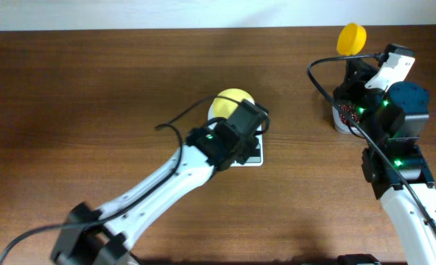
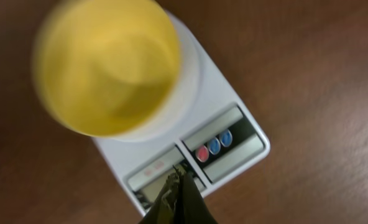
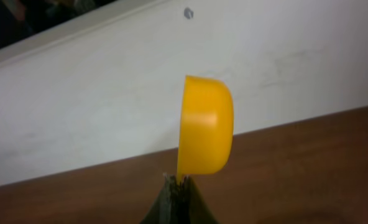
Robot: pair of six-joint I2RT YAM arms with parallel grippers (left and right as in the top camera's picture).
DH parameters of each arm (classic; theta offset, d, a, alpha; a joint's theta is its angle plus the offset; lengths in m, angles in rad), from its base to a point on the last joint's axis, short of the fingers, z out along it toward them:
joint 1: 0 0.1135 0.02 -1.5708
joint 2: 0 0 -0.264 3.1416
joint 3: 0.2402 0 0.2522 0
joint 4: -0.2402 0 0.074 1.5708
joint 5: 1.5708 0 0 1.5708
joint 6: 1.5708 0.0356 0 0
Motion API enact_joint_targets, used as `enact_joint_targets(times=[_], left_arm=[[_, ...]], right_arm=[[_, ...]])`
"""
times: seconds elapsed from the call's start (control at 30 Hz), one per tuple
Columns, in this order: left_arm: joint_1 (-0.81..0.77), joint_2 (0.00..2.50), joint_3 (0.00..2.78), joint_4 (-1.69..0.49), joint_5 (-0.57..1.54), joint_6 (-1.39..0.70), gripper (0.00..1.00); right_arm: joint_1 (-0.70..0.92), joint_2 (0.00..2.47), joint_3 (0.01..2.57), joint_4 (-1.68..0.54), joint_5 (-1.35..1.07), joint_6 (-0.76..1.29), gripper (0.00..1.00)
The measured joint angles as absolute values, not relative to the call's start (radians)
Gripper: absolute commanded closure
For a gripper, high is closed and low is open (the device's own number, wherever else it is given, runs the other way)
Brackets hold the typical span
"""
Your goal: Scoop item into bowl and weigh 50g on scale
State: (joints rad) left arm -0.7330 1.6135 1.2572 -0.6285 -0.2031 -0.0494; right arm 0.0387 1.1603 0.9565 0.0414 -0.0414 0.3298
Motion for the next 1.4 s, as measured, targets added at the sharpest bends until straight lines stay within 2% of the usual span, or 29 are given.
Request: enact_joint_targets(times=[0.23, 0.33, 0.4, 0.67, 0.93, 1.13, 1.4], left_arm=[[-0.526, 1.503, 1.264, -0.546, -0.244, -0.049, 1.00], [-0.483, 1.503, 1.266, -0.514, -0.248, -0.049, 0.95], [-0.478, 1.503, 1.267, -0.479, -0.249, -0.049, 0.99], [-0.484, 1.503, 1.269, -0.469, -0.229, -0.038, 1.00], [-0.640, 1.521, 1.274, -0.670, -0.167, 0.004, 1.00], [-0.714, 1.676, 1.275, -0.692, -0.161, 0.005, 1.00], [-0.723, 1.901, 1.275, -0.639, -0.160, 0.004, 1.00]], right_arm=[[0.039, 1.168, 0.958, 0.141, -0.041, 0.332, 0.96], [0.039, 1.191, 0.958, 0.186, -0.041, 0.333, 0.96], [0.039, 1.216, 0.958, 0.225, -0.041, 0.340, 0.96], [0.039, 1.295, 0.958, 0.327, -0.031, 0.398, 0.96], [0.039, 1.295, 0.958, 0.323, -0.026, 0.458, 0.96], [0.039, 1.272, 0.958, 0.300, -0.026, 0.472, 0.96], [0.039, 1.246, 0.958, 0.254, -0.026, 0.472, 0.96]])
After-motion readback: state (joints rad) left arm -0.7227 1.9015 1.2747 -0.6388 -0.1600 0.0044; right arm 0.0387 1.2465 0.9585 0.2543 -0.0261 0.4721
